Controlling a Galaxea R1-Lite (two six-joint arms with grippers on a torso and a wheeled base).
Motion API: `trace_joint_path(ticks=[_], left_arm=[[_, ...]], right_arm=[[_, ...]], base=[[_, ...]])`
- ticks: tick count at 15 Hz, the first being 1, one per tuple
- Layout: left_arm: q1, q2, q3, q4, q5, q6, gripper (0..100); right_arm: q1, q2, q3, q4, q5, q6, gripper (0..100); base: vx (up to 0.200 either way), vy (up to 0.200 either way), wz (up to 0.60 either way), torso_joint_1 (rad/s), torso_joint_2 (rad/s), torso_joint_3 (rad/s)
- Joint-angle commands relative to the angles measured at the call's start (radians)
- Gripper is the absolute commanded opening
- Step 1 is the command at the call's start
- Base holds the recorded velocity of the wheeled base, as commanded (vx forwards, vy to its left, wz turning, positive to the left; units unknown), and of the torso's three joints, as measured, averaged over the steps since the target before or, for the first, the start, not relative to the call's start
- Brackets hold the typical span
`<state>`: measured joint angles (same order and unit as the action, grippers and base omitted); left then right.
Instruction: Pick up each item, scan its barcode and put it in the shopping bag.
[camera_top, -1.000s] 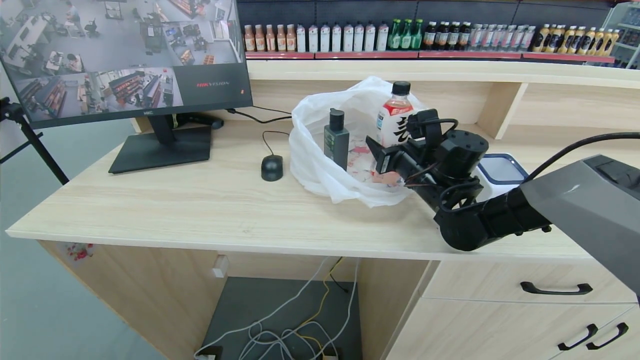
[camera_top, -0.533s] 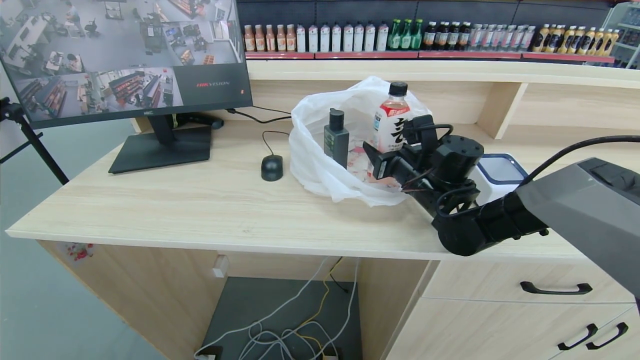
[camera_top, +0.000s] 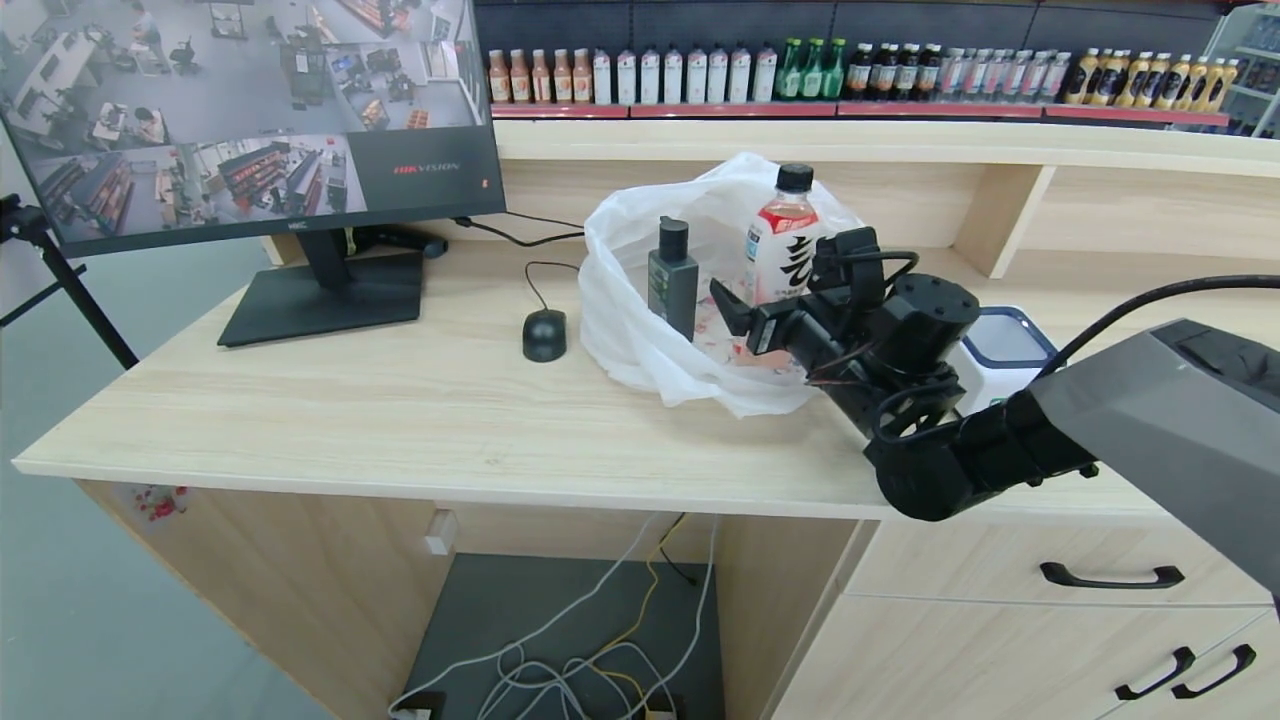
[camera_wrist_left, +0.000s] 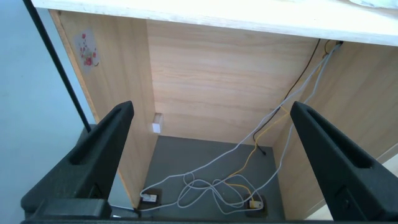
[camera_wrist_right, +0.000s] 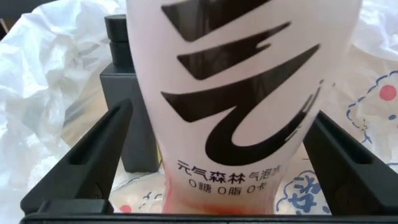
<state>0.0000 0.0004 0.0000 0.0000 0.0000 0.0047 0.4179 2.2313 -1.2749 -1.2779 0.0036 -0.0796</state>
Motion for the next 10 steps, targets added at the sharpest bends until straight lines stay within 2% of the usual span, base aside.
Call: trace_joint_path(ticks=[1, 5, 8, 10], left_arm=[[0.000, 0.000, 0.000, 0.000, 0.000, 0.000, 100], [0.000, 0.000, 0.000, 0.000, 0.000, 0.000, 100], [0.000, 0.000, 0.000, 0.000, 0.000, 0.000, 100], [0.000, 0.000, 0.000, 0.000, 0.000, 0.000, 100]], right_arm=[[0.001, -0.022, 0.015, -0.003, 0.001, 0.000, 100], [-0.002, -0.182, 0.086, -0.001, 0.009, 0.004, 100], [-0.002, -0.344, 0.236, -0.005, 0.006, 0.006, 100], [-0.025, -0.522, 0.448, -0.024, 0.003, 0.018, 100]], base=[[0.000, 0.000, 0.00, 0.000, 0.00, 0.000], [0.000, 0.000, 0.00, 0.000, 0.00, 0.000], [0.000, 0.000, 0.00, 0.000, 0.00, 0.000], [0.000, 0.000, 0.00, 0.000, 0.00, 0.000]])
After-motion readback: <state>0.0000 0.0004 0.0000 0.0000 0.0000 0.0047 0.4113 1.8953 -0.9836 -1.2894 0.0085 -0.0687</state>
